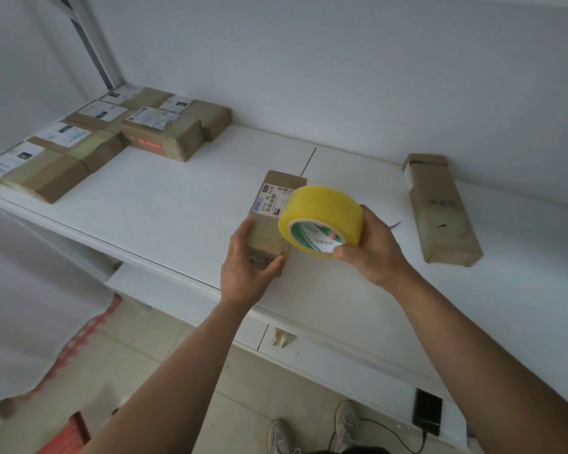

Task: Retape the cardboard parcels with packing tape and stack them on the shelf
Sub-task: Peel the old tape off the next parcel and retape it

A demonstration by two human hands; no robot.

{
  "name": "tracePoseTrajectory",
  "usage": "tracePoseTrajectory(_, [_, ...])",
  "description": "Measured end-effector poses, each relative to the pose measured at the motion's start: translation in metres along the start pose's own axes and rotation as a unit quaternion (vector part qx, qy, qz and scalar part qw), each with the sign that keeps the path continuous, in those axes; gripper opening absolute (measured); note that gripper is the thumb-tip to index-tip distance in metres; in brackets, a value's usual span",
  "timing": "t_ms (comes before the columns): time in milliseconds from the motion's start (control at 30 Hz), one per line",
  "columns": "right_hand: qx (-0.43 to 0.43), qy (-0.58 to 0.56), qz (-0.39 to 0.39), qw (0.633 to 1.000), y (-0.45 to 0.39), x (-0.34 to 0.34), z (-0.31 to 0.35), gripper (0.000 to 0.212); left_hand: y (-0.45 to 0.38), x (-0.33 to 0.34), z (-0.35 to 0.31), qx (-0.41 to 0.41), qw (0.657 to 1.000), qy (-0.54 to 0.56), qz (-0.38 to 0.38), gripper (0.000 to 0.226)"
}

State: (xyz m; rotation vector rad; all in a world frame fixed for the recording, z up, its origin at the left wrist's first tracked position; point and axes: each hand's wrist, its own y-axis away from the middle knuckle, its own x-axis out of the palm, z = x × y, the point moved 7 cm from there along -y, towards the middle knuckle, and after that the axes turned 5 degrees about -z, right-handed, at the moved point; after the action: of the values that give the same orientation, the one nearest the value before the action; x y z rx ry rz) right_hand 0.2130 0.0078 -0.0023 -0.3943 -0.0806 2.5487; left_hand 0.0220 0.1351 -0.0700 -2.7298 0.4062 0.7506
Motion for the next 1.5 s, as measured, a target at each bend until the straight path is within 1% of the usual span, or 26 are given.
tracePoseTrajectory(100, [0.012, 0.01, 0.012, 1.0, 0.005, -0.003, -0.004, 0.044, 0.001, 0.0, 0.001, 0.005, 1.0, -0.007, 0.003, 0.092])
tracePoseTrajectory(267, [0.031, 0.008, 0.006, 0.999, 0.007, -0.003, -0.011, 0.048, 0.0, -0.001, 0.0, 0.006, 1.0, -0.001, 0.003, 0.092])
tracePoseTrajectory(667, [0.07, 0.002, 0.017, 0.997, 0.011, -0.004, -0.033, 0.043, 0.0, -0.001, 0.0, 0.013, 1.0, 0.011, 0.006, 0.091])
tracePoseTrajectory(900, [0.082, -0.023, 0.029, 0.996, 0.013, -0.003, -0.042, 0.049, -0.001, -0.001, 0.003, 0.01, 1.0, 0.011, 0.012, 0.093])
tracePoseTrajectory(967, [0.086, -0.021, 0.03, 0.996, 0.014, -0.002, -0.048, 0.049, -0.002, -0.003, -0.002, 0.04, 0.999, -0.004, 0.006, 0.095])
tracePoseTrajectory(1033, [0.093, -0.024, 0.031, 0.995, 0.017, 0.001, -0.054, 0.05, -0.004, -0.007, -0.01, 0.122, 0.99, -0.069, -0.013, 0.097])
tracePoseTrajectory(1100, [0.103, -0.032, 0.03, 0.994, 0.02, 0.003, -0.058, 0.052, -0.007, -0.007, -0.017, 0.188, 0.972, -0.142, -0.01, 0.097])
tracePoseTrajectory(1167, [0.11, -0.036, 0.03, 0.993, 0.022, 0.007, -0.062, 0.052, -0.009, -0.003, -0.02, 0.227, 0.954, -0.196, 0.009, 0.087])
tracePoseTrajectory(1267, [0.112, -0.033, 0.026, 0.993, 0.021, 0.012, -0.067, 0.052, -0.006, 0.002, -0.024, 0.299, 0.922, -0.243, 0.043, 0.064])
tracePoseTrajectory(1367, [0.115, -0.04, 0.028, 0.992, 0.017, 0.017, -0.071, 0.054, -0.011, 0.001, -0.021, 0.302, 0.916, -0.253, 0.08, 0.061])
tracePoseTrajectory(1433, [0.121, -0.05, 0.03, 0.991, 0.016, 0.019, -0.075, 0.057, -0.015, 0.001, -0.022, 0.287, 0.916, -0.261, 0.102, 0.065])
tracePoseTrajectory(1500, [0.129, -0.051, 0.036, 0.99, 0.017, 0.019, -0.079, 0.057, -0.018, 0.003, -0.022, 0.262, 0.919, -0.271, 0.114, 0.075])
